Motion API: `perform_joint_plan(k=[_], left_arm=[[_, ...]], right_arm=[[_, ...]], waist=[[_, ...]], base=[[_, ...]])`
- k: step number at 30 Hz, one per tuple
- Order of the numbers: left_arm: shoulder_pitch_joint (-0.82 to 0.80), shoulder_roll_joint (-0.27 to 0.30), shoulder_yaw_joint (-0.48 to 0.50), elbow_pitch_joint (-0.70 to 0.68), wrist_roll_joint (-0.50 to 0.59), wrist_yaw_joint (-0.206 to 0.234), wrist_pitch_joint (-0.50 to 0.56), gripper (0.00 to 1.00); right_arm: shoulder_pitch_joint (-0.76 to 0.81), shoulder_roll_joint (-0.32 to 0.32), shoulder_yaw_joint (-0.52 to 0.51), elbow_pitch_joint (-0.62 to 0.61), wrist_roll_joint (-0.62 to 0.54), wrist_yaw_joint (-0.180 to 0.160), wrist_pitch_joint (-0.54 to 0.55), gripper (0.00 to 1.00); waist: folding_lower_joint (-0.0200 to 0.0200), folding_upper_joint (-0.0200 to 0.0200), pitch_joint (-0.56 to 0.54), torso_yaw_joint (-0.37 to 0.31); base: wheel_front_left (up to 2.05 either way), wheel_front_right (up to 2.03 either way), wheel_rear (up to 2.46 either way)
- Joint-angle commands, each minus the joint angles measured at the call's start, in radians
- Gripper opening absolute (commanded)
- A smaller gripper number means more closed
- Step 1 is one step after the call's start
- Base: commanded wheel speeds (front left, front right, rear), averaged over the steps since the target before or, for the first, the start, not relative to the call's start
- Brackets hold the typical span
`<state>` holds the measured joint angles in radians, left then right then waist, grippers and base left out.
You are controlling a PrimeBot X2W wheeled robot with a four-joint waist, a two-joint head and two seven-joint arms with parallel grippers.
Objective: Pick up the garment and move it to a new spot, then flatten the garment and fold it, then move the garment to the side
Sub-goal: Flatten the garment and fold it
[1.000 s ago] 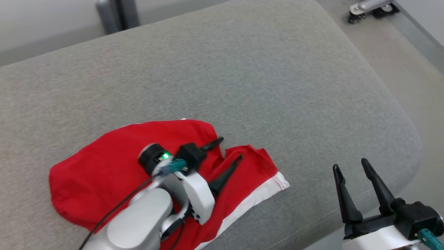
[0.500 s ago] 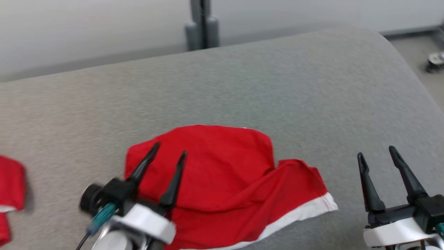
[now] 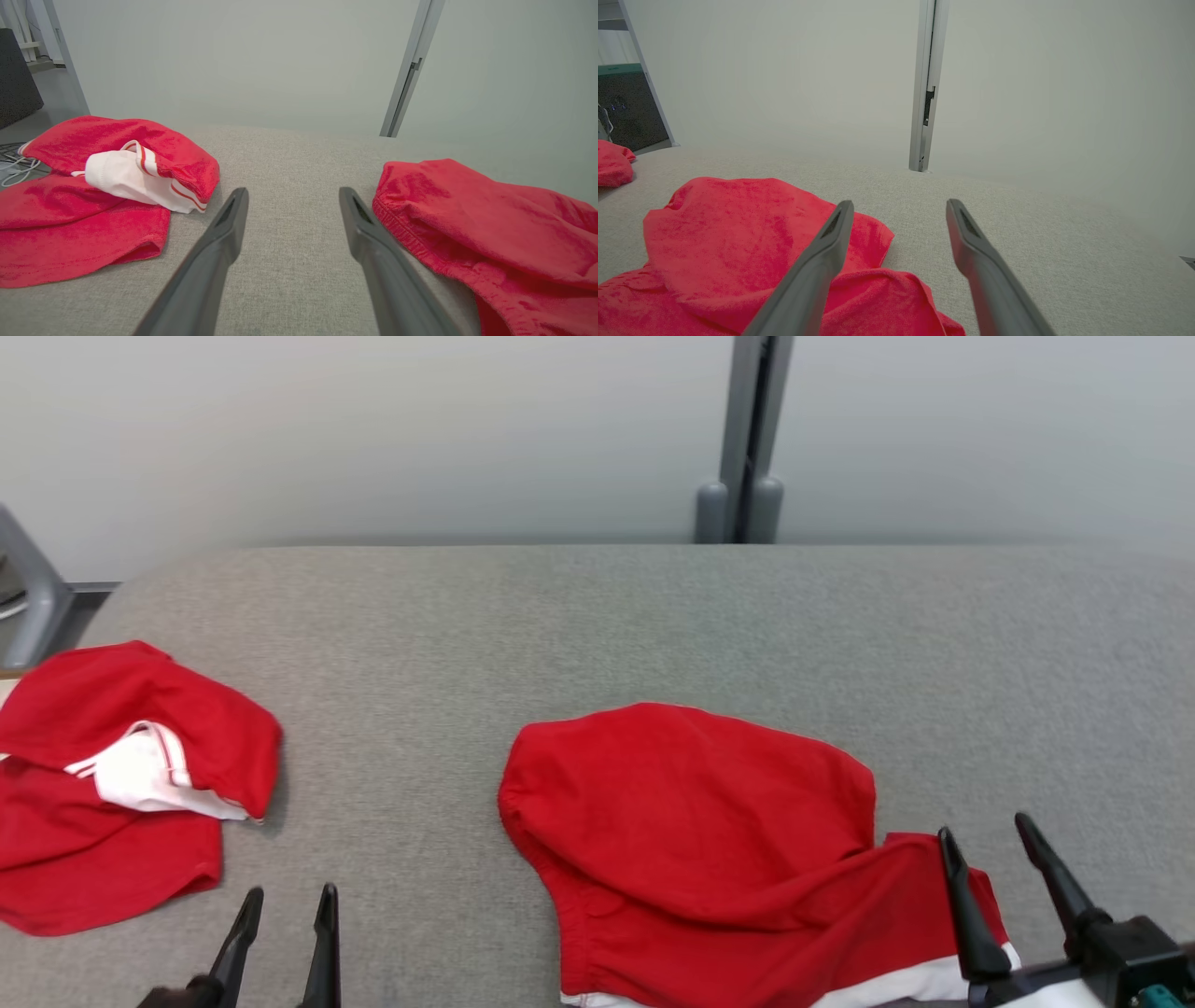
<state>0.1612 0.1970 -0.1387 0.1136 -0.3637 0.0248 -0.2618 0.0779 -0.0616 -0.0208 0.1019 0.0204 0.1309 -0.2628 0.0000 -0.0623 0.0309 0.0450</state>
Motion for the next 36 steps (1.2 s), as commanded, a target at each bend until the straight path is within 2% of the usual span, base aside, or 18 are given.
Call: perform_joint_plan(k=[1, 5, 9, 14, 22, 32, 34, 36], left_arm=[[0.023, -0.011, 0.024, 0.002, 0.016, -0.019, -0.004, 1.00], [0.071, -0.046, 0.094, 0.010, 0.057, -0.085, -0.004, 1.00], [0.096, -0.075, 0.155, 0.009, 0.093, -0.122, -0.004, 1.00], [0.083, -0.096, 0.193, -0.002, 0.129, -0.147, -0.004, 1.00], [0.062, -0.110, 0.204, -0.001, 0.149, -0.155, -0.005, 1.00], [0.072, -0.094, 0.161, 0.022, 0.128, -0.156, -0.004, 1.00], [0.089, -0.091, 0.118, 0.059, 0.094, -0.156, -0.002, 1.00], [0.091, -0.061, 0.030, 0.090, 0.045, -0.156, 0.015, 1.00]], right_arm=[[0.021, 0.001, 0.000, 0.005, 0.010, 0.000, 0.002, 1.00], [0.053, 0.010, 0.006, 0.025, 0.024, 0.000, 0.002, 1.00], [0.073, 0.011, 0.017, 0.035, 0.050, 0.000, 0.002, 1.00], [0.082, 0.011, 0.026, 0.040, 0.068, 0.000, 0.002, 1.00], [0.067, 0.011, 0.032, 0.043, 0.064, 0.000, 0.002, 1.00], [0.064, 0.011, 0.036, 0.039, 0.064, 0.000, 0.002, 1.00], [0.058, 0.011, 0.038, 0.036, 0.059, 0.000, 0.002, 1.00], [0.063, 0.005, 0.041, 0.046, 0.051, 0.000, 0.002, 1.00]], waist=[[0.0000, 0.0000, -0.024, 0.028], [0.0000, 0.0000, -0.035, 0.035], [0.0000, 0.0000, -0.042, 0.024], [0.0000, 0.0000, -0.042, 0.009], [0.0000, 0.0000, -0.039, -0.022], [0.0000, 0.0000, -0.035, -0.043], [0.0000, 0.0000, -0.036, -0.048], [0.0000, 0.0000, -0.035, -0.050]], base=[[0.00, 0.00, 0.00], [0.00, 0.00, 0.00], [0.00, 0.00, 0.00], [0.00, 0.00, 0.00], [0.00, 0.00, 0.00], [0.00, 0.00, 0.00], [0.00, 0.00, 0.00], [0.00, 0.00, 0.00]])
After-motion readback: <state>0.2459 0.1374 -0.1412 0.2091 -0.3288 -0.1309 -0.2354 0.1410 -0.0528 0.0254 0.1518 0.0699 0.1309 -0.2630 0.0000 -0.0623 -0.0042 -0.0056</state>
